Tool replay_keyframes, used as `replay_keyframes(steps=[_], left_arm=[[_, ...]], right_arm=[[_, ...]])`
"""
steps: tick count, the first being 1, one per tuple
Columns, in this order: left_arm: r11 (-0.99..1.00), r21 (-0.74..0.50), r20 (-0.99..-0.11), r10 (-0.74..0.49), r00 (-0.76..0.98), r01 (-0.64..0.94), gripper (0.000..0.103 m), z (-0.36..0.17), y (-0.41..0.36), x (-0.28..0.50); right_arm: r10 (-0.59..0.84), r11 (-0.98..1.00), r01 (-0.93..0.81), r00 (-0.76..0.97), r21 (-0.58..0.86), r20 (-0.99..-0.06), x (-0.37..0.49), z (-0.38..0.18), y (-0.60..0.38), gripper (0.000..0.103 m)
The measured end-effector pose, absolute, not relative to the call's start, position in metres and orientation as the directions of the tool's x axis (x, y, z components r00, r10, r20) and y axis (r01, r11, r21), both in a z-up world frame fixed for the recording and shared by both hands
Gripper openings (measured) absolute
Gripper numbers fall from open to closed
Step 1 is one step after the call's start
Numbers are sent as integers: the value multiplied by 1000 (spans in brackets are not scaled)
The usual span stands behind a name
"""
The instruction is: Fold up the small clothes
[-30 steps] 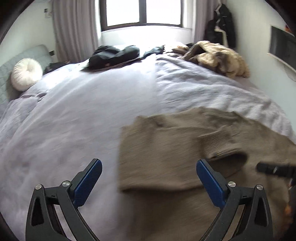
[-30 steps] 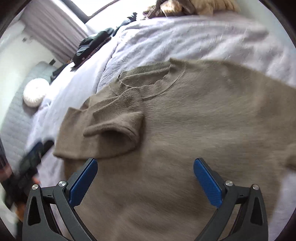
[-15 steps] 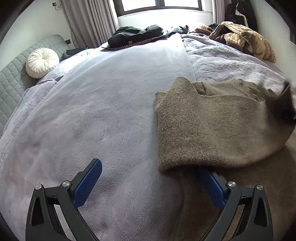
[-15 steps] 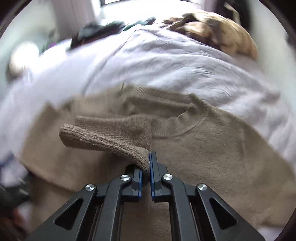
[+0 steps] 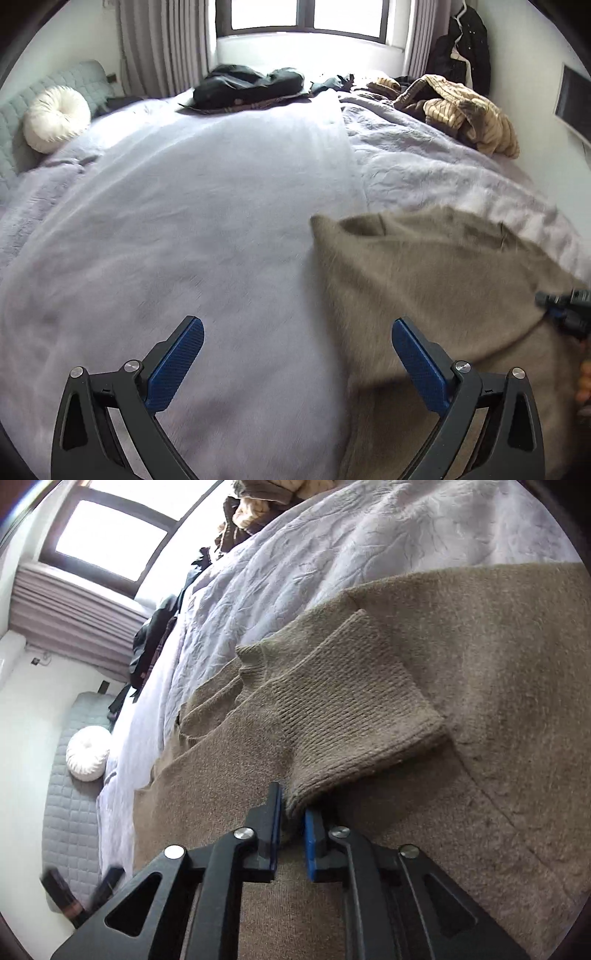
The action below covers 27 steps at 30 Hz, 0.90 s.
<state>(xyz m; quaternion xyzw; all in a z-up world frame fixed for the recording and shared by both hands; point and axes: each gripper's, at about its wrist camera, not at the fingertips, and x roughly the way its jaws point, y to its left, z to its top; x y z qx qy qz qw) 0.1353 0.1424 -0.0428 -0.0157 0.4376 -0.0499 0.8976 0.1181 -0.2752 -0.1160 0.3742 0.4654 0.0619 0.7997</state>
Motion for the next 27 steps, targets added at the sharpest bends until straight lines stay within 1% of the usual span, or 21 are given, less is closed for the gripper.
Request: replay_keyframes(steps=[2, 3, 4, 5, 6, 7, 8, 10, 12, 13, 15, 16, 19, 21, 22, 24, 25, 26, 27], left_arm=[[987, -133, -822, -161, 545, 92, 102, -52, 138, 171], [986, -138, -847, -167, 505, 95, 102, -60, 132, 188], [985, -136, -863, -168, 477, 101, 91, -66, 127, 198], [986, -133, -881, -166, 443, 105, 62, -74, 122, 209], [983, -154, -903, -182, 390, 102, 47, -84, 119, 219], [975, -198, -911, -219, 351, 96, 22, -89, 118, 225], [961, -262, -906, -275, 322, 84, 12, -94, 118, 229], [961, -261, -899, -276, 340, 92, 12, -89, 117, 227], [955, -272, -882, -297, 365, 120, 12, -83, 122, 224], [947, -294, -872, -321, 370, 129, 12, -81, 130, 224], [946, -298, -874, -325, 362, 130, 10, -86, 140, 227], [951, -274, -885, -307, 349, 142, 10, -90, 140, 229], [960, -193, -894, -258, 367, 203, 10, -94, 130, 227], [961, -182, -891, -252, 378, 210, 10, -92, 130, 225], [962, -186, -887, -252, 387, 201, 11, -89, 134, 223], [967, -184, -875, -242, 419, 174, 11, -82, 143, 218], [975, -161, -873, -212, 440, 152, 11, -79, 149, 216], [987, -116, -871, -155, 466, 112, 12, -73, 156, 211], [991, -102, -868, -132, 479, 89, 12, -70, 161, 206]], right_arm=[[456, 705, 243, 564, 666, -689, 122, -117, -274, 29], [458, 704, 240, 566, 669, -685, 122, -117, -273, 30], [458, 705, 236, 568, 669, -683, 121, -116, -275, 32], [457, 706, 236, 569, 668, -684, 120, -115, -275, 33], [455, 707, 238, 569, 667, -685, 121, -115, -274, 33], [453, 705, 241, 571, 667, -685, 121, -115, -274, 33], [451, 703, 246, 571, 667, -686, 122, -116, -273, 33], [440, 707, 253, 573, 660, -691, 125, -115, -272, 33], [435, 720, 244, 572, 650, -696, 129, -110, -266, 11], [452, 714, 225, 574, 663, -682, 129, -106, -262, 6], [463, 714, 197, 588, 672, -664, 132, -98, -253, 6], [457, 715, 200, 591, 670, -665, 131, -97, -251, 6], [423, 707, 269, 580, 653, -697, 126, -108, -257, 6], [411, 694, 329, 550, 641, -727, 118, -123, -268, 6], [424, 670, 335, 559, 662, -712, 113, -127, -274, 6], [421, 657, 344, 571, 671, -705, 102, -125, -284, 9], [387, 674, 359, 572, 645, -723, 96, -121, -288, 10], [360, 688, 370, 573, 625, -736, 92, -117, -292, 10], [350, 688, 376, 576, 620, -738, 87, -115, -296, 10]])
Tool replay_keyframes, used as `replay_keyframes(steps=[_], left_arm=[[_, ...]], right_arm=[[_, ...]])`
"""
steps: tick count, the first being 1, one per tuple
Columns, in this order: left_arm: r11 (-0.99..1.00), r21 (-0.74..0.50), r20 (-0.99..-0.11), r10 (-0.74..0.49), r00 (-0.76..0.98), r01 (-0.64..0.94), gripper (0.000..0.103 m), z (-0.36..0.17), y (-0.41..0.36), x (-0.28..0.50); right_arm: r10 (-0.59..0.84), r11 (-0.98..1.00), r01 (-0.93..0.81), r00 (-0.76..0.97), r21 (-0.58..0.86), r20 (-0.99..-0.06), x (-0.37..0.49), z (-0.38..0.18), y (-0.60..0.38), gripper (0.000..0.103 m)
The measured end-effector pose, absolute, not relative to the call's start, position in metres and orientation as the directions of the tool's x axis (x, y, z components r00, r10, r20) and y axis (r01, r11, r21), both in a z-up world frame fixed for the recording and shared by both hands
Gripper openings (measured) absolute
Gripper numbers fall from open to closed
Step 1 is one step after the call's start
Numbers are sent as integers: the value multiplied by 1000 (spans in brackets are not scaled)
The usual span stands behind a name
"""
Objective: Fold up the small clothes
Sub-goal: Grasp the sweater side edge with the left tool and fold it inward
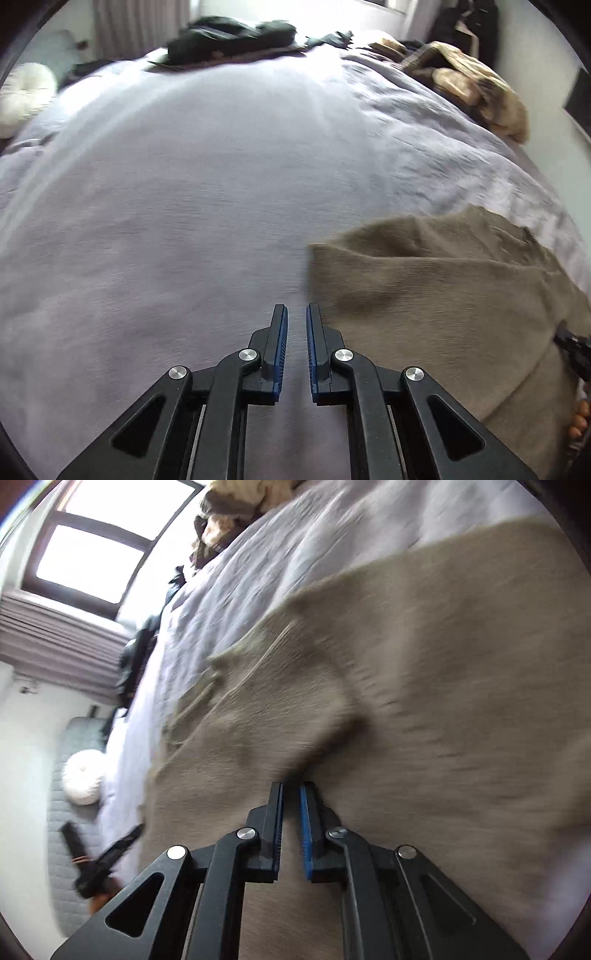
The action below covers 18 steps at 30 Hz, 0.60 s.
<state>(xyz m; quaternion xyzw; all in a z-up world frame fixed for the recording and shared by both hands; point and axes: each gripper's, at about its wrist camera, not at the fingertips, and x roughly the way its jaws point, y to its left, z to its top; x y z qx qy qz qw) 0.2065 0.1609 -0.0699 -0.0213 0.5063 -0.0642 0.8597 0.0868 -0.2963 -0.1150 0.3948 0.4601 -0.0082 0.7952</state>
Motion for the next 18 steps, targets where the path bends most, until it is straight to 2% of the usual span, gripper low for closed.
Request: replay_keyframes(steps=[4, 6, 11, 13, 16, 18], left_arm=[[982, -182, -857, -185, 480, 53, 12, -59, 178, 182], [974, -208, -848, -226, 479, 91, 12, -55, 173, 171], [957, -203, -830, -281, 481, 209, 12, -46, 136, 150], [958, -173, -839, -266, 475, 230, 12, -53, 122, 149], [973, -59, -870, -160, 466, 224, 12, -75, 109, 147], [973, 1, -861, -118, 495, 233, 12, -82, 109, 141]], right_arm=[[359, 679, 376, 579, 630, -732, 77, -108, -301, 16], [351, 710, 345, 583, 614, -733, 80, -100, -292, 20], [307, 795, 267, 596, 544, -742, 97, -81, -268, 20], [277, 818, 269, 590, 508, -758, 104, -81, -265, 20], [214, 839, 327, 535, 434, -817, 112, -98, -271, 19], [239, 820, 339, 529, 461, -814, 107, -110, -281, 17]])
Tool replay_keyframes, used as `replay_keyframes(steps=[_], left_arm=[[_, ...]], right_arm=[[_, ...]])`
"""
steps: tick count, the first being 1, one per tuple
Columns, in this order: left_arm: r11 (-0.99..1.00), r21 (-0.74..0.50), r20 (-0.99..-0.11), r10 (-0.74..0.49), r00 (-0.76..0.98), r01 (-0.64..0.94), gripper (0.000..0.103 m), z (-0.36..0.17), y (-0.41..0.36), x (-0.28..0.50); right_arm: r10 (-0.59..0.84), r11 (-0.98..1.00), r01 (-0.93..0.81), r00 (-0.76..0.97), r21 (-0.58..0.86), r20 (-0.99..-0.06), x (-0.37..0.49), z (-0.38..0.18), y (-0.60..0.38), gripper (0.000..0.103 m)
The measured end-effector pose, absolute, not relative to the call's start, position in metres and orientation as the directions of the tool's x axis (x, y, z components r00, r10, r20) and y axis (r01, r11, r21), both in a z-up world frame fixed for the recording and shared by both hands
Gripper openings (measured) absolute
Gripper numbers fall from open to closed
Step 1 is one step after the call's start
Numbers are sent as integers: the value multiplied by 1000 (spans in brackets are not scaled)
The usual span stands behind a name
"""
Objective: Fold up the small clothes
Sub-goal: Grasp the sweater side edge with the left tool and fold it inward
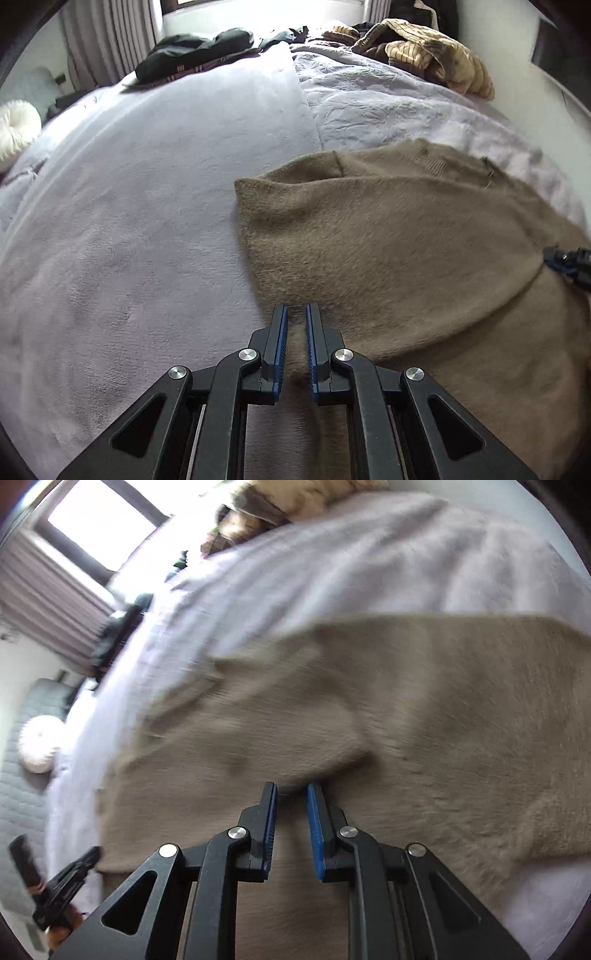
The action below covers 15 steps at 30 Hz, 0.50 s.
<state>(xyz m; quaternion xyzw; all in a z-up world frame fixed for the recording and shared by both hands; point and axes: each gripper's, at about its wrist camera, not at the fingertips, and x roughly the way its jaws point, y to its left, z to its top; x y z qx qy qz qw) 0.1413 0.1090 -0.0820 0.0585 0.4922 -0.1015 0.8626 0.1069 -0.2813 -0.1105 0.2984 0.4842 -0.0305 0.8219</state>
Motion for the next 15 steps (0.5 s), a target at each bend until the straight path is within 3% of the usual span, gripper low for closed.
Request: replay_keyframes(steps=[6, 7, 10, 11, 13, 15], left_arm=[[976, 15, -853, -101, 513, 216, 12, -81, 116, 134], [977, 19, -851, -96, 516, 212, 12, -81, 116, 133], [978, 38, -848, -77, 524, 206, 12, -81, 113, 130], [978, 40, -848, -75, 524, 205, 12, -82, 113, 131], [978, 36, -849, -77, 523, 204, 12, -82, 112, 131], [978, 25, -852, -88, 517, 207, 12, -82, 114, 132]], right_arm=[[270, 797, 335, 548, 503, -792, 90, -105, -292, 18], [285, 779, 340, 556, 526, -781, 89, -105, -294, 21], [359, 692, 350, 592, 631, -722, 86, -109, -303, 46], [367, 673, 358, 598, 648, -712, 89, -111, -303, 49], [356, 668, 373, 600, 644, -717, 99, -113, -302, 49], [329, 688, 387, 588, 614, -739, 108, -113, -298, 27]])
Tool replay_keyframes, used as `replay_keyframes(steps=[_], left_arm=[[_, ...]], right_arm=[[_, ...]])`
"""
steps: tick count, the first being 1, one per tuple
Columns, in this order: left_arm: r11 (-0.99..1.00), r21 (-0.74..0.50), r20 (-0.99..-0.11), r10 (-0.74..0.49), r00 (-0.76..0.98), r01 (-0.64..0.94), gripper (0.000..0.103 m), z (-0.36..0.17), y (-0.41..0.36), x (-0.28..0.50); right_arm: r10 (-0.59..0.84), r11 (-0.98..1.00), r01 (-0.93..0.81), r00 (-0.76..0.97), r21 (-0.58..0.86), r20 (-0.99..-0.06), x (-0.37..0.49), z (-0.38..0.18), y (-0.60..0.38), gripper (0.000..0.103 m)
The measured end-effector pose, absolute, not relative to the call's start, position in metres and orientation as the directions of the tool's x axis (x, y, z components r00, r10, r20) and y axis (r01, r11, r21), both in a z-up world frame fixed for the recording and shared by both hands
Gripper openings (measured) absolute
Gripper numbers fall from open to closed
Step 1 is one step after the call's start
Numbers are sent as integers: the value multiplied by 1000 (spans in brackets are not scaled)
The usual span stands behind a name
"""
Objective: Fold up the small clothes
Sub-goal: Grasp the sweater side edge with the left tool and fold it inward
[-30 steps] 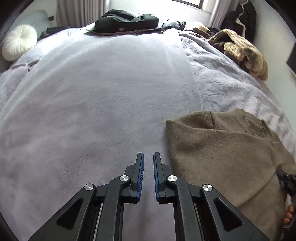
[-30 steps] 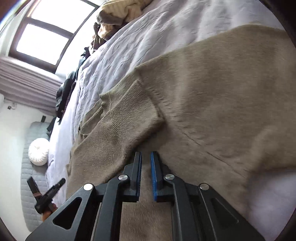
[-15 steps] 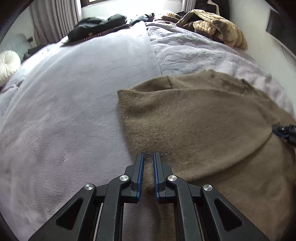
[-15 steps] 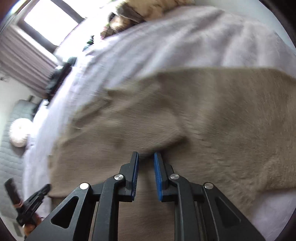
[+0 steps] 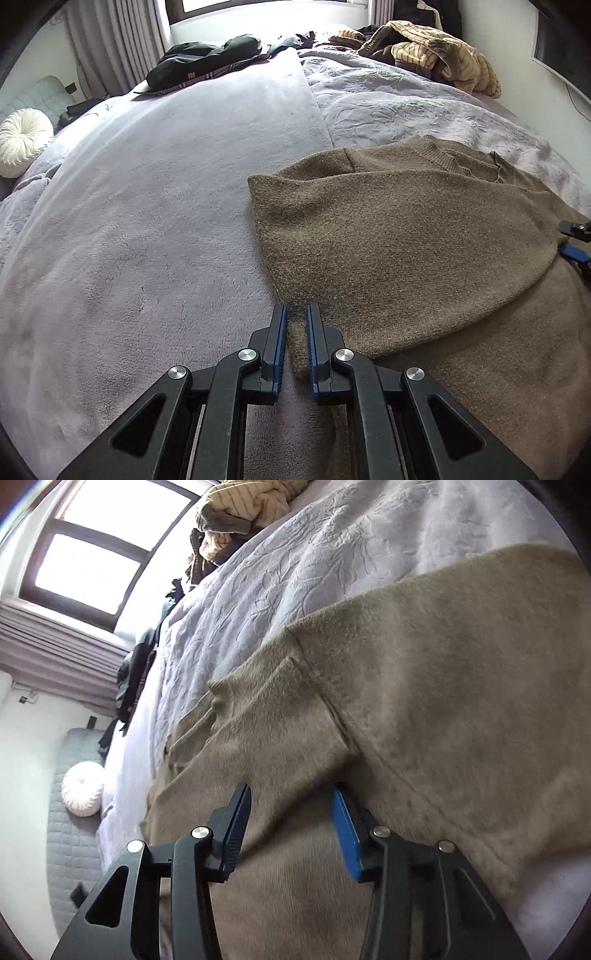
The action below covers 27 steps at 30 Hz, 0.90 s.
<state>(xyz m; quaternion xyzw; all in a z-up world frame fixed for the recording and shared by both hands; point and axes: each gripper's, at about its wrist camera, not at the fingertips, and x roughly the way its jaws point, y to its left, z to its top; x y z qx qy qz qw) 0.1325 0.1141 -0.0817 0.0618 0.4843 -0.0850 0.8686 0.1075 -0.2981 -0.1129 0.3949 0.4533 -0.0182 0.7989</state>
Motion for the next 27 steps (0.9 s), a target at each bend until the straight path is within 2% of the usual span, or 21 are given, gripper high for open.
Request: replay_keyframes(steps=[1, 11, 15, 19, 22, 24, 26, 27], left_arm=[[977, 20, -853, -93, 514, 210, 12, -81, 115, 133], [975, 13, -853, -106, 510, 224, 12, -84, 118, 136], [974, 24, -851, -98, 515, 224, 12, -83, 117, 134], [978, 35, -850, -79, 520, 207, 12, -80, 114, 132], [983, 22, -850, -77, 522, 182, 12, -71, 114, 126], [985, 27, -850, -69, 522, 173, 12, -65, 112, 121], [986, 41, -848, -53, 527, 164, 12, -59, 108, 111], [986, 38, -848, -55, 527, 165, 12, -57, 106, 107]], right_arm=[[325, 694, 395, 575, 602, -751, 108, -112, -297, 8], [334, 680, 410, 565, 607, -755, 87, -117, -305, 9], [138, 767, 465, 553, 442, -822, 76, -95, -306, 12], [141, 755, 473, 559, 454, -817, 63, -86, -316, 14], [178, 757, 450, 554, 473, -813, 53, -86, -314, 19], [198, 758, 436, 555, 485, -808, 47, -87, -309, 30], [219, 754, 420, 563, 504, -797, 41, -85, -302, 48], [223, 755, 415, 566, 508, -794, 39, -85, -300, 50]])
